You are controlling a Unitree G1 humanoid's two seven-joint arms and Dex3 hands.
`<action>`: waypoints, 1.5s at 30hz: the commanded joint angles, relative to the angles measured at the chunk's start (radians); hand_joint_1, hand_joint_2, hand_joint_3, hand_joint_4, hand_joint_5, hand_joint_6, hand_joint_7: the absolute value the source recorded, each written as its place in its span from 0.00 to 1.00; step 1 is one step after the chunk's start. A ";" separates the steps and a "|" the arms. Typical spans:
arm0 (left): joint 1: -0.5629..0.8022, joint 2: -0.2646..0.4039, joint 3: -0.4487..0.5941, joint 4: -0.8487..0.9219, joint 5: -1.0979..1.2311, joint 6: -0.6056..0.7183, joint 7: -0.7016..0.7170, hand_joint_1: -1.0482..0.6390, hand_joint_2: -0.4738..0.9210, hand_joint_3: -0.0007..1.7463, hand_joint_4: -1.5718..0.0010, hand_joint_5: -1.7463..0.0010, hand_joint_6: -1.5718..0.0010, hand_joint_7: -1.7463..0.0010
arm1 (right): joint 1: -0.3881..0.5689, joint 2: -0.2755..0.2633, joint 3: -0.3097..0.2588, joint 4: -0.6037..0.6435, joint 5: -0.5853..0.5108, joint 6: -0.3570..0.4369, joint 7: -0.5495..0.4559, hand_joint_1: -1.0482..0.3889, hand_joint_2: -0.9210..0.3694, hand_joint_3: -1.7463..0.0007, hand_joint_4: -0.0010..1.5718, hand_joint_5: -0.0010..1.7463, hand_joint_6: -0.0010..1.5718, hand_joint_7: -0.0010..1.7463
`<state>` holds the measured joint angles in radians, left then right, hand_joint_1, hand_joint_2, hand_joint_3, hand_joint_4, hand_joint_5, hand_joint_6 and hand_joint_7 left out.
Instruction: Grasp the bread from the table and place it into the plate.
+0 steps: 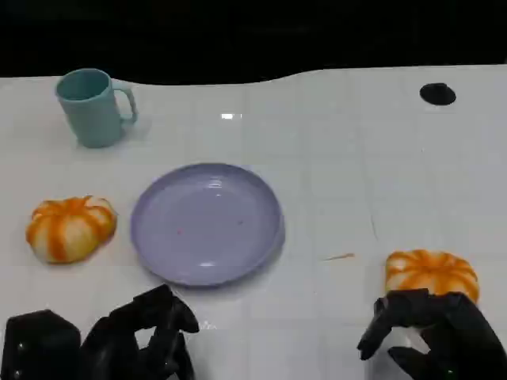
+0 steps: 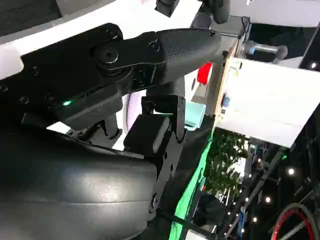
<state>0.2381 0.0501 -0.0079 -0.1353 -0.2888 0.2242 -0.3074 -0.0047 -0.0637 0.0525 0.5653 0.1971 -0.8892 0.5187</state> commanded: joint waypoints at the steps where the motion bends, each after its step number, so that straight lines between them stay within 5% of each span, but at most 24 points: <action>1: -0.003 0.007 0.004 0.008 0.018 -0.026 0.009 0.22 0.91 0.46 0.43 0.00 0.56 0.09 | 0.002 -0.008 -0.011 -0.003 0.003 -0.002 -0.002 0.00 0.00 0.83 0.61 0.70 0.69 0.46; 37: -0.004 0.008 0.004 0.013 0.032 -0.040 0.000 0.22 0.92 0.43 0.43 0.00 0.56 0.11 | -0.010 -0.002 -0.019 0.019 0.024 -0.019 0.022 0.01 0.00 0.82 0.61 0.69 0.68 0.45; 45: -0.013 0.008 -0.003 0.028 0.040 -0.060 -0.005 0.22 0.93 0.43 0.43 0.00 0.56 0.10 | -0.045 -0.003 -0.042 0.036 0.051 -0.034 0.045 0.03 0.00 0.85 0.58 0.63 0.63 0.37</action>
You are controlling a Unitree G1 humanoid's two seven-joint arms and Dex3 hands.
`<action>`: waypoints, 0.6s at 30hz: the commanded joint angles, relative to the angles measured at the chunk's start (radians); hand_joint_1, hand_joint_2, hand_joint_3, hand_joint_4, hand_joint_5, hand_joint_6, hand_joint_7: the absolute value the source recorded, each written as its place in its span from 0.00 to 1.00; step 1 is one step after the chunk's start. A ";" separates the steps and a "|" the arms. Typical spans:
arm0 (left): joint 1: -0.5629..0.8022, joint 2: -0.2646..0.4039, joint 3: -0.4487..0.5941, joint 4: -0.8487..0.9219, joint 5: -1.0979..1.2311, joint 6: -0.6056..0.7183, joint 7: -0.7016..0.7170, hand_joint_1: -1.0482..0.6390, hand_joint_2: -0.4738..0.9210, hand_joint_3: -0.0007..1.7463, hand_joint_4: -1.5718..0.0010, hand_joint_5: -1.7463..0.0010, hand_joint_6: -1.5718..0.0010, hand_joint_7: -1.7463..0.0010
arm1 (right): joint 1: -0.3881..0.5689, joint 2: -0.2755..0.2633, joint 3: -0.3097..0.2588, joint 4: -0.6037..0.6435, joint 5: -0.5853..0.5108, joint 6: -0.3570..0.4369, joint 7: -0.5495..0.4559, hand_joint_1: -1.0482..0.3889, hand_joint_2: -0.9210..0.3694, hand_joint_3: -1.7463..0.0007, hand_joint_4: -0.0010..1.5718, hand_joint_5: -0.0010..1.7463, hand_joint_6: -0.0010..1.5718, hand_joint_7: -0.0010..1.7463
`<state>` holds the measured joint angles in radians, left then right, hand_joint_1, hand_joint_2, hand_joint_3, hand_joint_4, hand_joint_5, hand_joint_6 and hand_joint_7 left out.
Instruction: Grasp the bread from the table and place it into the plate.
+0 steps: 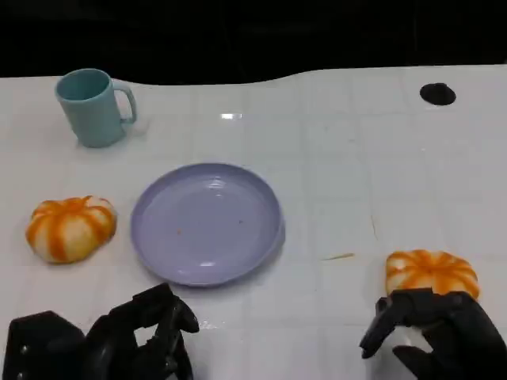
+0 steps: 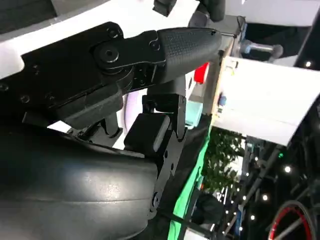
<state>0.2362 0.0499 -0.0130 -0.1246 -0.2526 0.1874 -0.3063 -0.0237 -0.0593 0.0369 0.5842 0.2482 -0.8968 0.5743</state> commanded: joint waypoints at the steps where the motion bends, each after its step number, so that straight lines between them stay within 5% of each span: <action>1: -0.012 0.008 0.003 0.020 0.002 -0.023 -0.007 0.22 0.93 0.43 0.43 0.00 0.57 0.10 | -0.035 -0.014 -0.033 0.023 -0.026 -0.050 -0.027 0.03 0.00 0.85 0.57 0.62 0.62 0.36; 6: -0.011 0.007 0.003 0.019 -0.006 -0.017 -0.008 0.22 0.93 0.43 0.43 0.00 0.57 0.10 | -0.064 -0.050 -0.057 0.034 -0.101 -0.104 -0.075 0.04 0.00 0.82 0.45 0.58 0.47 0.32; 14: -0.002 0.009 0.002 0.003 -0.008 -0.007 -0.002 0.22 0.94 0.42 0.43 0.00 0.57 0.11 | -0.068 -0.112 -0.115 -0.004 -0.407 -0.182 -0.307 0.04 0.00 0.73 0.08 0.73 0.11 0.57; 18: 0.000 0.010 0.004 0.002 -0.011 -0.008 -0.005 0.22 0.94 0.41 0.43 0.00 0.57 0.11 | -0.042 -0.155 -0.139 -0.100 -0.632 -0.119 -0.458 0.03 0.00 0.68 0.00 0.58 0.01 0.49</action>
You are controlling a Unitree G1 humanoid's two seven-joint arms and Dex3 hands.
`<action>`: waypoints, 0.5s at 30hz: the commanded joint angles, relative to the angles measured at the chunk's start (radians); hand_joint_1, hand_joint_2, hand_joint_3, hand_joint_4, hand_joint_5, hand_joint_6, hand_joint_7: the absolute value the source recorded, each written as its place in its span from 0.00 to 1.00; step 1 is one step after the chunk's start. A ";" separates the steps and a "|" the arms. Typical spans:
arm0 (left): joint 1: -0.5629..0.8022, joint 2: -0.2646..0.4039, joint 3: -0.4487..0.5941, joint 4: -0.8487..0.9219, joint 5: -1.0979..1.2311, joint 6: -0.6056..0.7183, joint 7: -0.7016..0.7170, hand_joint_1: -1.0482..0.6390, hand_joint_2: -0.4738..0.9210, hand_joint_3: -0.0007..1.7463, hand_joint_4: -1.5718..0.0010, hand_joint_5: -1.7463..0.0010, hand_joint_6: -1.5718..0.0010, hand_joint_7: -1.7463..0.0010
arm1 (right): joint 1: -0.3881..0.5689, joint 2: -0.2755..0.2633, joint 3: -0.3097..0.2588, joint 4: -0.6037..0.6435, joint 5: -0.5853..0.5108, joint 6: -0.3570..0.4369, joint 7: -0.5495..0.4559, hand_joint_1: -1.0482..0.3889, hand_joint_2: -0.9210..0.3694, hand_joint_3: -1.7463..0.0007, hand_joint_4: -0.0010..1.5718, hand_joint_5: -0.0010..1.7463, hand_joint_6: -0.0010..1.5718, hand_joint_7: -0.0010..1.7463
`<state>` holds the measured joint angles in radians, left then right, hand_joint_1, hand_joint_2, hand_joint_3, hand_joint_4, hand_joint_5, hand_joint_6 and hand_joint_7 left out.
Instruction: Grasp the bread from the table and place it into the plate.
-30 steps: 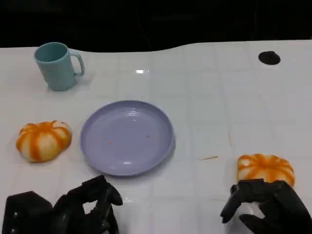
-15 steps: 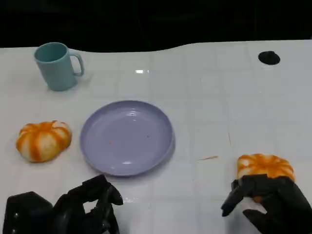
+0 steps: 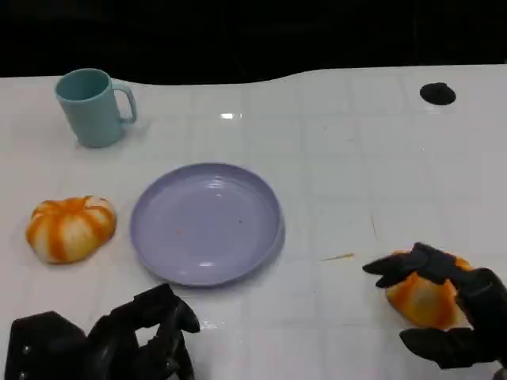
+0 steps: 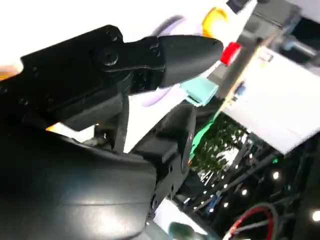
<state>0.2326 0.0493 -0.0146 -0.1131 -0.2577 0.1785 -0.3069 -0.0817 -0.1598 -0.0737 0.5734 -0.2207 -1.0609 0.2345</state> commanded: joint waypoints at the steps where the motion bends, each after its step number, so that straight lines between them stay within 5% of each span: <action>1: 0.003 0.011 0.006 -0.009 -0.007 -0.001 -0.006 0.22 0.94 0.41 0.43 0.00 0.57 0.10 | 0.031 -0.066 -0.034 -0.134 -0.231 0.084 -0.159 0.02 0.00 0.66 0.00 0.45 0.00 0.37; 3: 0.002 0.013 0.006 -0.005 -0.009 -0.005 -0.012 0.22 0.95 0.41 0.43 0.00 0.57 0.10 | 0.061 -0.082 -0.036 -0.222 -0.332 0.161 -0.223 0.00 0.00 0.64 0.00 0.20 0.00 0.14; 6: 0.000 0.014 0.007 -0.005 -0.009 -0.001 -0.012 0.22 0.95 0.41 0.43 0.00 0.57 0.10 | 0.098 -0.100 -0.023 -0.320 -0.421 0.251 -0.285 0.00 0.00 0.63 0.00 0.03 0.00 0.02; 15: -0.003 0.011 0.000 -0.001 -0.007 -0.008 -0.017 0.22 0.95 0.41 0.43 0.00 0.57 0.10 | 0.168 -0.177 0.050 -0.536 -0.593 0.497 -0.299 0.00 0.00 0.58 0.00 0.00 0.00 0.00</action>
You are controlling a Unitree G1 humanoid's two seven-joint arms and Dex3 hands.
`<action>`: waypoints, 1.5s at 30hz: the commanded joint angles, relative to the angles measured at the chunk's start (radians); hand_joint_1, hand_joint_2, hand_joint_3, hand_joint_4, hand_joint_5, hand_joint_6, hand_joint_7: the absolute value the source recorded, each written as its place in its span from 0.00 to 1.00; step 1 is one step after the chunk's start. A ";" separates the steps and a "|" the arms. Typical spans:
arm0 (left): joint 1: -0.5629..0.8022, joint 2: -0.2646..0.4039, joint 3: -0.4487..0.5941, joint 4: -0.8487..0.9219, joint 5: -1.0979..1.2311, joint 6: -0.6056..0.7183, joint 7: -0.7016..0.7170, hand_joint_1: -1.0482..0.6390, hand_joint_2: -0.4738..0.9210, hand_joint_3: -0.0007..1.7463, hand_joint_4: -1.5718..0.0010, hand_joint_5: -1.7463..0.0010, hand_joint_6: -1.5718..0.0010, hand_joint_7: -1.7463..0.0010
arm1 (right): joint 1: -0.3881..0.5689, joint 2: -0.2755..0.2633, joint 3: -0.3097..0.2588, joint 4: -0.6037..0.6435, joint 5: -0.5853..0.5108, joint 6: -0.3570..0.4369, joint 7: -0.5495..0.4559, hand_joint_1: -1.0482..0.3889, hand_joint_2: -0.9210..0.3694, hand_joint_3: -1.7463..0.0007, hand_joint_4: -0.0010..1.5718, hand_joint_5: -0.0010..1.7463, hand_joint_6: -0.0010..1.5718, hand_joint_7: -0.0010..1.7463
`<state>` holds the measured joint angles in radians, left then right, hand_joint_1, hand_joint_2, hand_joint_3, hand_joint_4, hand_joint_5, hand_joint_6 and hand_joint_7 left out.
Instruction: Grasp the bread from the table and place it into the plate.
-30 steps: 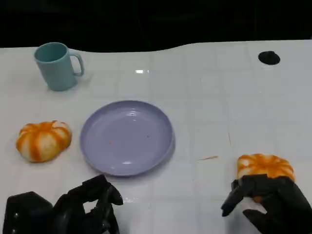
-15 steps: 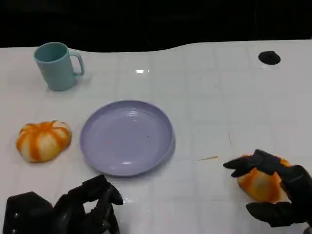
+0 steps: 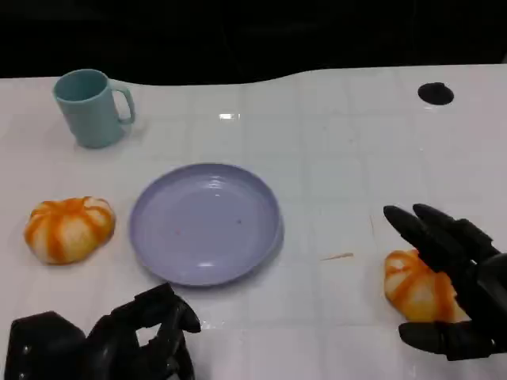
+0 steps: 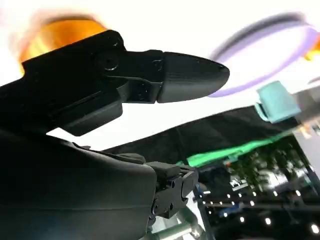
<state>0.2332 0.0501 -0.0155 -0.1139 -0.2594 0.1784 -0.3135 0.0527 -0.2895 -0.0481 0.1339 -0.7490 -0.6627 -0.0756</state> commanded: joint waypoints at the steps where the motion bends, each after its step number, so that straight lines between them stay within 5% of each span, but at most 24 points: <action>1: -0.003 0.010 0.000 0.000 -0.004 -0.009 -0.011 0.22 0.95 0.41 0.43 0.00 0.57 0.10 | 0.041 -0.055 0.033 -0.120 -0.081 0.127 0.015 0.00 0.00 0.57 0.00 0.00 0.00 0.00; 6: -0.001 0.008 -0.003 -0.004 -0.001 -0.011 -0.007 0.22 0.95 0.41 0.43 0.00 0.57 0.10 | 0.068 -0.082 0.078 -0.214 -0.150 0.259 0.041 0.00 0.02 0.57 0.00 0.00 0.00 0.00; 15: -0.004 0.001 -0.004 0.002 -0.009 -0.015 -0.008 0.21 0.95 0.40 0.43 0.00 0.57 0.09 | 0.035 -0.127 0.164 -0.192 -0.261 0.397 0.006 0.00 0.21 0.32 0.00 0.00 0.00 0.00; 26: 0.004 0.004 -0.004 -0.015 -0.006 -0.003 -0.003 0.21 0.95 0.40 0.43 0.00 0.56 0.09 | -0.061 -0.165 0.257 -0.007 -0.269 0.460 -0.080 0.00 0.29 0.19 0.00 0.00 0.00 0.00; 45: 0.015 -0.001 -0.007 -0.029 0.003 -0.001 0.012 0.21 0.95 0.40 0.44 0.00 0.56 0.10 | -0.171 -0.187 0.370 0.191 -0.221 0.496 -0.105 0.00 0.33 0.18 0.00 0.00 0.00 0.00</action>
<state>0.2404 0.0438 -0.0243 -0.1292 -0.2584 0.1728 -0.3129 -0.1005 -0.4583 0.3157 0.3095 -0.9898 -0.1788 -0.1868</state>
